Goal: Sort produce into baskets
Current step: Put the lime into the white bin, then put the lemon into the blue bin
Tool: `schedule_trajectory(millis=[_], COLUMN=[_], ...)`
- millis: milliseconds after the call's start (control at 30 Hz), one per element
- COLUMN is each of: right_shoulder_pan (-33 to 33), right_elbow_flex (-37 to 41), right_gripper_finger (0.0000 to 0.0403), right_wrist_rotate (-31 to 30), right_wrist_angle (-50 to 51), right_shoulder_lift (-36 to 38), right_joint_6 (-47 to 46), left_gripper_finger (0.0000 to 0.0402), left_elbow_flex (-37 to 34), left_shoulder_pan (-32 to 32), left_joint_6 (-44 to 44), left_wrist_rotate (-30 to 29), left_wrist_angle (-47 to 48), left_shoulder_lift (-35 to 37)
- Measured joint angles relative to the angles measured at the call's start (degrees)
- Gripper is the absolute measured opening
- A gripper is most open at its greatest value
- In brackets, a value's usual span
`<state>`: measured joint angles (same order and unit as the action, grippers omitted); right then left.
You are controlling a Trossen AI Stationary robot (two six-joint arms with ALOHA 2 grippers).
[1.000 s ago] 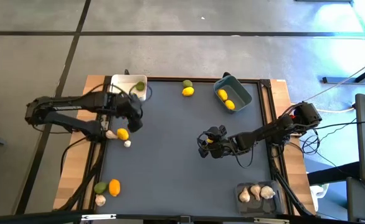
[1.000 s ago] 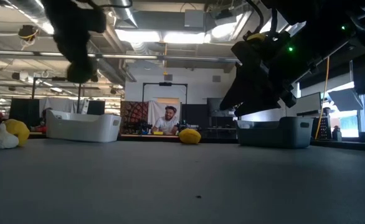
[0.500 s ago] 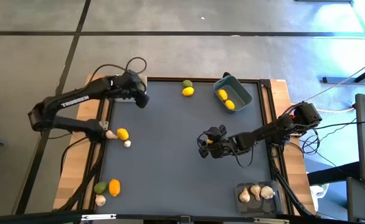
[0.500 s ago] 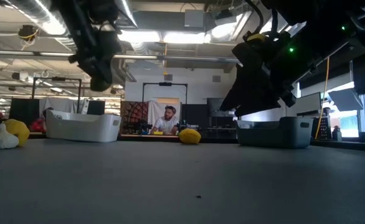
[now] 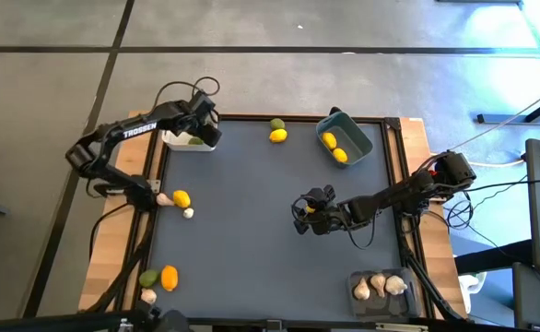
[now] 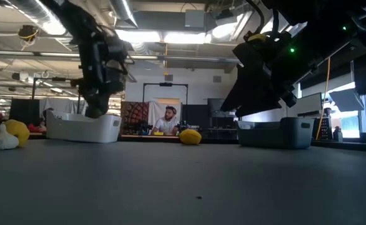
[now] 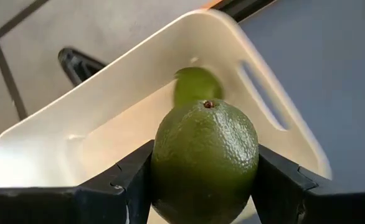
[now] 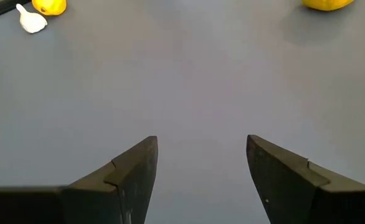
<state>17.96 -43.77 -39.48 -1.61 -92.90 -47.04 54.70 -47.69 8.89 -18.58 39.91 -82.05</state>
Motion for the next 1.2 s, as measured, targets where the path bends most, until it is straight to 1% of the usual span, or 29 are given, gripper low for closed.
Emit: schedule_trajectory(millis=[333, 700, 767, 900, 1000, 1067, 1200], right_shoulder_pan=[0.0, 0.0, 0.0, 0.0, 0.0, 0.0, 0.0], right_elbow_flex=[0.0, 0.0, 0.0, 0.0, 0.0, 0.0, 0.0], right_gripper_finger=[0.0244, 0.0244, 0.0244, 0.0244, 0.0244, 0.0244, 0.0244], right_wrist_rotate=[0.0, 0.0, 0.0, 0.0, 0.0, 0.0, 0.0], right_wrist_angle=[0.0, 0.0, 0.0, 0.0, 0.0, 0.0, -0.1], right_shoulder_lift=[0.0, 0.0, 0.0, 0.0, 0.0, 0.0, 0.0], right_joint_6=[0.6, 0.8, 0.8, 0.9, 0.9, 0.9, 0.9], left_gripper_finger=[0.021, 0.0213, 0.0224, 0.0264, 0.0286, 0.0293, 0.0292], left_elbow_flex=[0.0, 0.0, 0.0, -0.1, -0.1, -0.1, 0.0], left_shoulder_pan=[-4.5, -5.0, -5.0, -5.0, -5.0, -5.0, -4.8], left_joint_6=[-0.3, -0.2, -0.2, 0.4, 0.4, -0.2, -0.9], left_wrist_rotate=[-0.1, -0.1, -0.1, -0.1, -0.1, -0.1, -0.1], left_wrist_angle=[-0.3, -0.2, 0.1, 0.7, 0.7, 1.1, 2.2], left_shoulder_lift=[-4.9, -5.0, -5.1, -5.0, -5.0, -5.0, -4.6])
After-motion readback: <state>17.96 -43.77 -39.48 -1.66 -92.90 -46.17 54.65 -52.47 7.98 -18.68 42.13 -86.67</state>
